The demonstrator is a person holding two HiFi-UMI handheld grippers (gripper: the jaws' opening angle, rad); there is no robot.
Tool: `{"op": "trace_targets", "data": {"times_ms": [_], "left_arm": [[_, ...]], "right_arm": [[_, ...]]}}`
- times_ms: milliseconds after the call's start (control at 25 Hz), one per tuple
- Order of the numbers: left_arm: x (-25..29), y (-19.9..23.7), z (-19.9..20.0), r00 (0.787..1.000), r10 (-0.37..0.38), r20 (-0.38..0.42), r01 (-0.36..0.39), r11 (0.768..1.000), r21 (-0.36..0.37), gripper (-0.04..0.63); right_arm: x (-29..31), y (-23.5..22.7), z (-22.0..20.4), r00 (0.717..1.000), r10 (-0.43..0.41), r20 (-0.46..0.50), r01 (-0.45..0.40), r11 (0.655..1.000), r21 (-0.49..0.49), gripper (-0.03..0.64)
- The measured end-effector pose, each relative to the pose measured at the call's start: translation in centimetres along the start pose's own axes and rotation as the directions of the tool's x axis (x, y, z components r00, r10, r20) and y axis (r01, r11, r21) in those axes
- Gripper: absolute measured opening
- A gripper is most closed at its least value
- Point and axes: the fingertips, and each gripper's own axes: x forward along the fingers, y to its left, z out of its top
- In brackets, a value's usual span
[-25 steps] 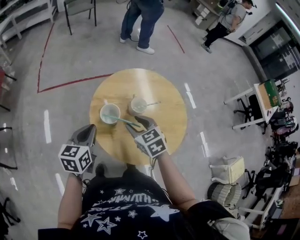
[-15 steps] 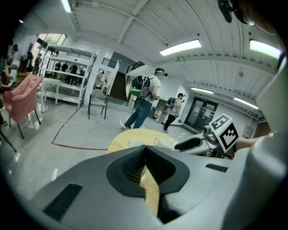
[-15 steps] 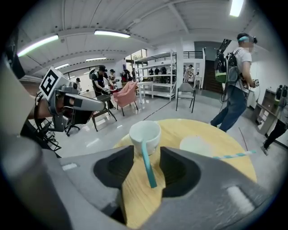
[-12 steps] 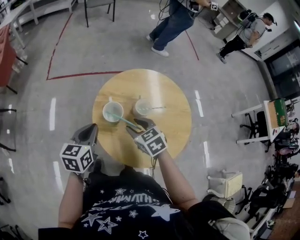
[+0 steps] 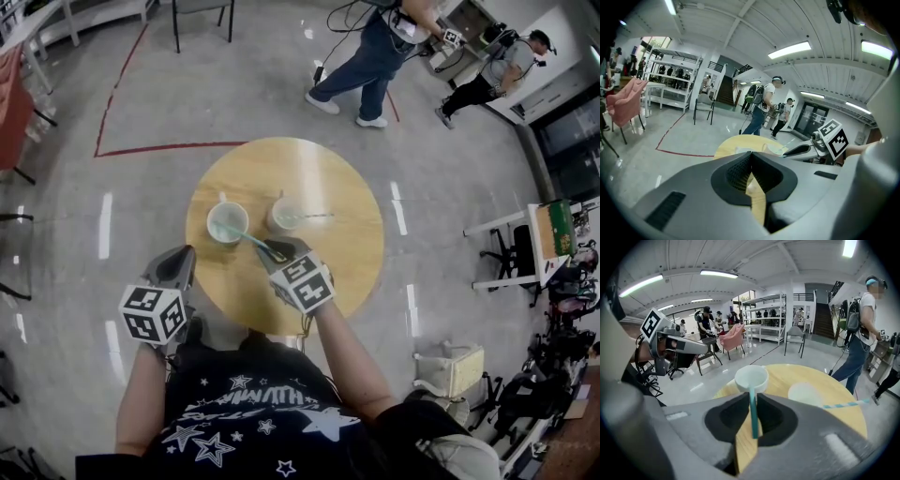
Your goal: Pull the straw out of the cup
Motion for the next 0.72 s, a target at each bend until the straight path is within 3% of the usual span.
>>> {"op": "trace_targets", "data": {"times_ms": [40, 440, 720], "left_arm": [[0.0, 0.2, -0.1, 1.000, -0.002, 0.000, 0.002, 1.000, 0.001, 0.006], [-0.8, 1.7, 0.7, 0.999, -0.050, -0.002, 0.050, 0.999, 0.018, 0.006], [-0.7, 1.6, 1.5, 0.992, -0.126, 0.000, 0.126, 0.991, 0.053, 0.006]], "right_arm": [[0.1, 0.1, 0.0, 1.000, -0.005, 0.000, 0.005, 1.000, 0.001, 0.032], [0.0, 1.2, 1.7, 0.998, -0.057, 0.026, 0.056, 0.998, 0.032, 0.031], [-1.2, 1.8, 2.0, 0.991, -0.126, 0.046, 0.123, 0.990, 0.074, 0.031]]}}
